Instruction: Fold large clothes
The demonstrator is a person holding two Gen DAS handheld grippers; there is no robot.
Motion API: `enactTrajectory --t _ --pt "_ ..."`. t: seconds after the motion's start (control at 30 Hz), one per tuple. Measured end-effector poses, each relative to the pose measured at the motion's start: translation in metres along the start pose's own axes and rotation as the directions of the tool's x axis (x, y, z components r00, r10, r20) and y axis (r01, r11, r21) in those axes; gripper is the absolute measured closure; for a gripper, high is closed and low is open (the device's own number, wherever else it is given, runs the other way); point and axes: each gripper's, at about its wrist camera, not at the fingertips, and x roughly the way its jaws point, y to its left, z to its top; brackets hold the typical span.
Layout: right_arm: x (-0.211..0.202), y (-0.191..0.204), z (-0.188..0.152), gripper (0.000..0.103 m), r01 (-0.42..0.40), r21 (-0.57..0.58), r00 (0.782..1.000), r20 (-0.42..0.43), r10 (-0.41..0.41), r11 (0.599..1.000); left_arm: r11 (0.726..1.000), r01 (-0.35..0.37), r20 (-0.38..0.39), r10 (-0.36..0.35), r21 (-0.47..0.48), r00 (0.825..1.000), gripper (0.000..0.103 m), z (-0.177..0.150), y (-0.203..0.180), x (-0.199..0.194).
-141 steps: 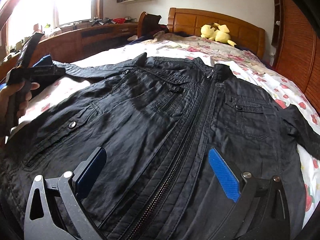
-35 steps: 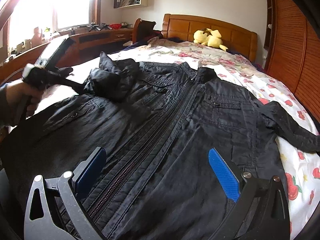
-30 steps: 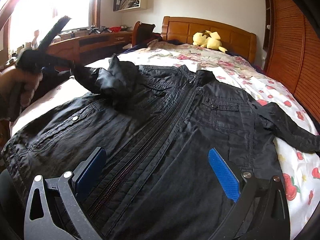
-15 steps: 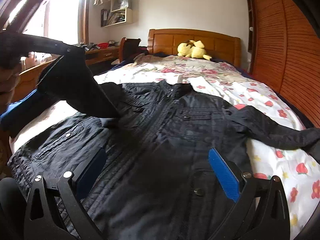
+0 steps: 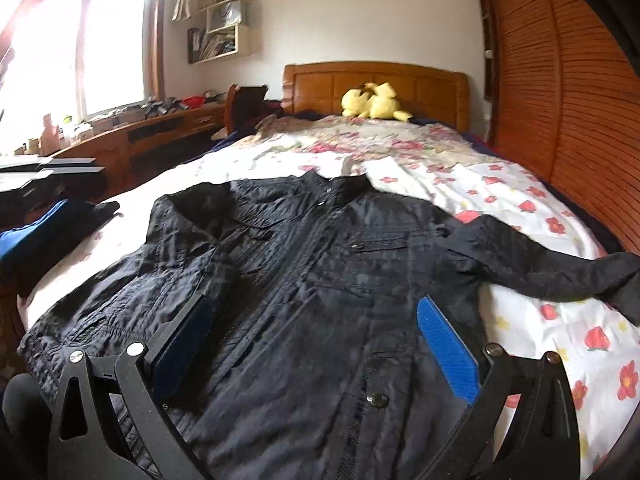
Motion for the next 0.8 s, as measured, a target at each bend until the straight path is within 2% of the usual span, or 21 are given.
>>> enactTrajectory --t 0.1,0.3,0.4,0.53,0.7,0.8 --pt "0.008 0.012 0.003 0.0 -0.035 -0.002 0.999 -0.012 0.035 0.999 0.999 0.0 0.007 0.0 -0.046 1.0 0.063 -0.025 0.021 -0.016" --pt "0.018 0.059 0.0 0.001 -0.139 -0.092 0.99 -0.047 0.135 0.986 0.993 -0.063 0.011 0.064 -0.096 0.998 0.063 -0.067 0.057 -0.049" --pt "0.023 0.093 -0.006 0.006 -0.219 -0.149 0.975 -0.083 0.208 0.964 0.988 -0.066 0.008 0.068 -0.139 0.998 0.063 -0.084 0.072 -0.062" --pt "0.036 0.128 -0.019 0.011 -0.292 -0.194 0.952 -0.152 0.266 0.936 0.982 -0.078 -0.004 0.079 -0.172 0.997 0.063 -0.099 0.082 -0.068" --pt "0.055 0.159 -0.038 0.015 -0.355 -0.219 0.923 -0.236 0.304 0.909 0.979 -0.093 -0.01 0.093 -0.183 0.996 0.063 -0.111 0.083 -0.075" --pt "0.067 0.169 -0.053 0.022 -0.359 -0.254 0.914 -0.292 0.282 0.898 0.977 -0.089 -0.016 0.088 -0.193 0.996 0.063 -0.117 0.086 -0.077"
